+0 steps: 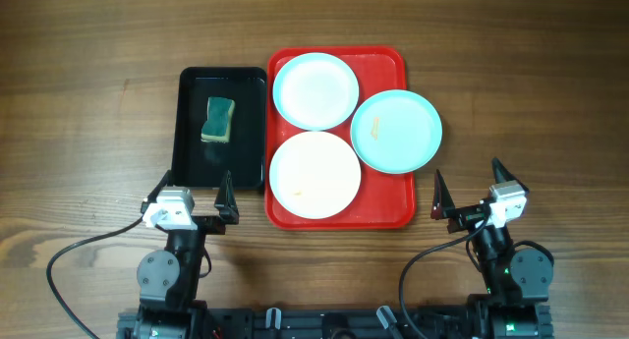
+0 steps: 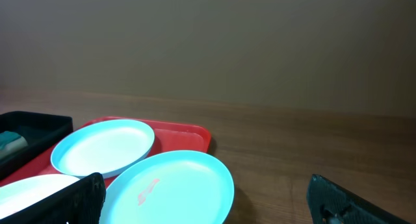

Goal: Clean dirty plates on tray and stack at the side

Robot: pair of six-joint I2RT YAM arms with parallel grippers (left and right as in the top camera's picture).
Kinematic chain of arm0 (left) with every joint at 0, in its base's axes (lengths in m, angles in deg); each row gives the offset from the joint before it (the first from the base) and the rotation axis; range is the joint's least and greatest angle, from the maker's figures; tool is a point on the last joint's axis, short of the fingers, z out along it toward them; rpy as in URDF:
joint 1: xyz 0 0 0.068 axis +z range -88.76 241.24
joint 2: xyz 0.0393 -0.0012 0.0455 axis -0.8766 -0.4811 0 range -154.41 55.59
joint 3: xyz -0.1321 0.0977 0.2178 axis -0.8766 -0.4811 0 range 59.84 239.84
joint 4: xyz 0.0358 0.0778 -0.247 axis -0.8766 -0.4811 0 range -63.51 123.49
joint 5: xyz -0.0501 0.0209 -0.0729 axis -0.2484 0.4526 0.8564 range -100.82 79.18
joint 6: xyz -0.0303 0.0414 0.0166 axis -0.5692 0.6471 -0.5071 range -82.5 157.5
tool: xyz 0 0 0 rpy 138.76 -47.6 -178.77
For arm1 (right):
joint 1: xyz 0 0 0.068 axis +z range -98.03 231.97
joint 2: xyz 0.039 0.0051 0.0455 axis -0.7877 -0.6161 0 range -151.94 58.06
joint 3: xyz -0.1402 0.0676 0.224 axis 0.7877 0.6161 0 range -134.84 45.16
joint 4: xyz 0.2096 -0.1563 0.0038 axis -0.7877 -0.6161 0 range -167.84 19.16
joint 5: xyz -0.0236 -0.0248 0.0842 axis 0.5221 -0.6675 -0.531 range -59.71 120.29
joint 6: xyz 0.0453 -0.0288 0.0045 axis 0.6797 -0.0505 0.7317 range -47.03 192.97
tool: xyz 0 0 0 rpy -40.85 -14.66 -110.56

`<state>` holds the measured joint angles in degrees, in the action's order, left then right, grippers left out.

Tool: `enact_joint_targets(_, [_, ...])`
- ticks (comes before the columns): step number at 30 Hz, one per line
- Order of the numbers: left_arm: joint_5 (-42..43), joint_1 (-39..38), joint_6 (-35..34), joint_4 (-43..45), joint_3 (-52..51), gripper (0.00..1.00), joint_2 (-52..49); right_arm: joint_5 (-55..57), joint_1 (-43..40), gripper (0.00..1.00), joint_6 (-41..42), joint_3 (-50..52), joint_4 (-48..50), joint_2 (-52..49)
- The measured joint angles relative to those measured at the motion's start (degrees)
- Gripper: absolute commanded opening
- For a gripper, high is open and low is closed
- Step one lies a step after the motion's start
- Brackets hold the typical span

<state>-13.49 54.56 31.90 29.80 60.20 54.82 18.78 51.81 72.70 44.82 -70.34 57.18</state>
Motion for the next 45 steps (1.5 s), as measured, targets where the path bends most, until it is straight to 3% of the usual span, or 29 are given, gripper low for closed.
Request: enact_joint_targets(45, [0.2, 2.3, 0.0, 0.0, 0.0, 1.0, 0.0, 0.0, 0.0, 1.0, 0.0, 0.0, 0.0, 0.0])
